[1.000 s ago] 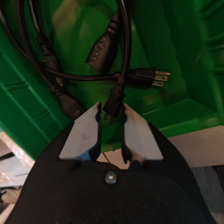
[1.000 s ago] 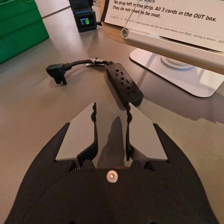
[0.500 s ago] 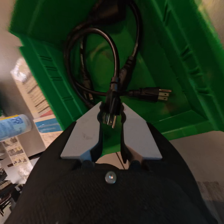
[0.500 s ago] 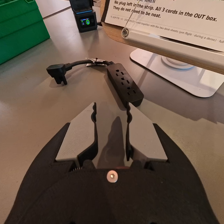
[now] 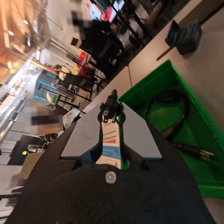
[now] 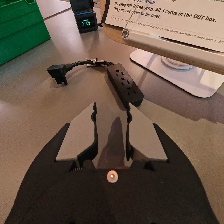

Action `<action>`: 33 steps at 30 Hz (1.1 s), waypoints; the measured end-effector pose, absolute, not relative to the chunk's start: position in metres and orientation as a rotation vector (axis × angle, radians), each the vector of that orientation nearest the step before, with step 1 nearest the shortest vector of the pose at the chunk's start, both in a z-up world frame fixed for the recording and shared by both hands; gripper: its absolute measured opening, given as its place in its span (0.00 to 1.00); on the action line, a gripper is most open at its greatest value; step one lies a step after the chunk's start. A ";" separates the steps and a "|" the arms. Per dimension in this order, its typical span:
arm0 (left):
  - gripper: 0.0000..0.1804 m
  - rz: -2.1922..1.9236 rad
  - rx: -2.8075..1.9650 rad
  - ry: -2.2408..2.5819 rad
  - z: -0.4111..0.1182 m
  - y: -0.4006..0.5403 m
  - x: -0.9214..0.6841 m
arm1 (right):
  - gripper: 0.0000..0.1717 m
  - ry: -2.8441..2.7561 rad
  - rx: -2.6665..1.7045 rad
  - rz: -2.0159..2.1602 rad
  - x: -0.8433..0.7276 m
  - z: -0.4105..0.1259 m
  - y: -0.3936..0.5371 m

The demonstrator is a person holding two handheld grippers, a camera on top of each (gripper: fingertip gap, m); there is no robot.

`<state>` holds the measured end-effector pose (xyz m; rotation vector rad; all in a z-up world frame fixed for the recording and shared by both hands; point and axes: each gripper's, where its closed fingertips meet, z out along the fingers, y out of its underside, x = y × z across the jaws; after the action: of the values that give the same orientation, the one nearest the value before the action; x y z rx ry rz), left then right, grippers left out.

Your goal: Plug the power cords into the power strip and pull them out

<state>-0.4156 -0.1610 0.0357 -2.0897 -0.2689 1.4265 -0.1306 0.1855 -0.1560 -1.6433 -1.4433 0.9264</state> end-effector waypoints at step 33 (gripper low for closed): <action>0.12 0.878 -1.706 0.149 0.161 -0.017 -0.206 | 0.28 -1.434 -1.624 0.981 -0.130 -0.150 0.182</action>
<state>-0.2058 -0.0168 0.1613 -1.7062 0.1486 0.8777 -0.1304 0.1816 -0.1501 -1.6237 -1.4340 0.9807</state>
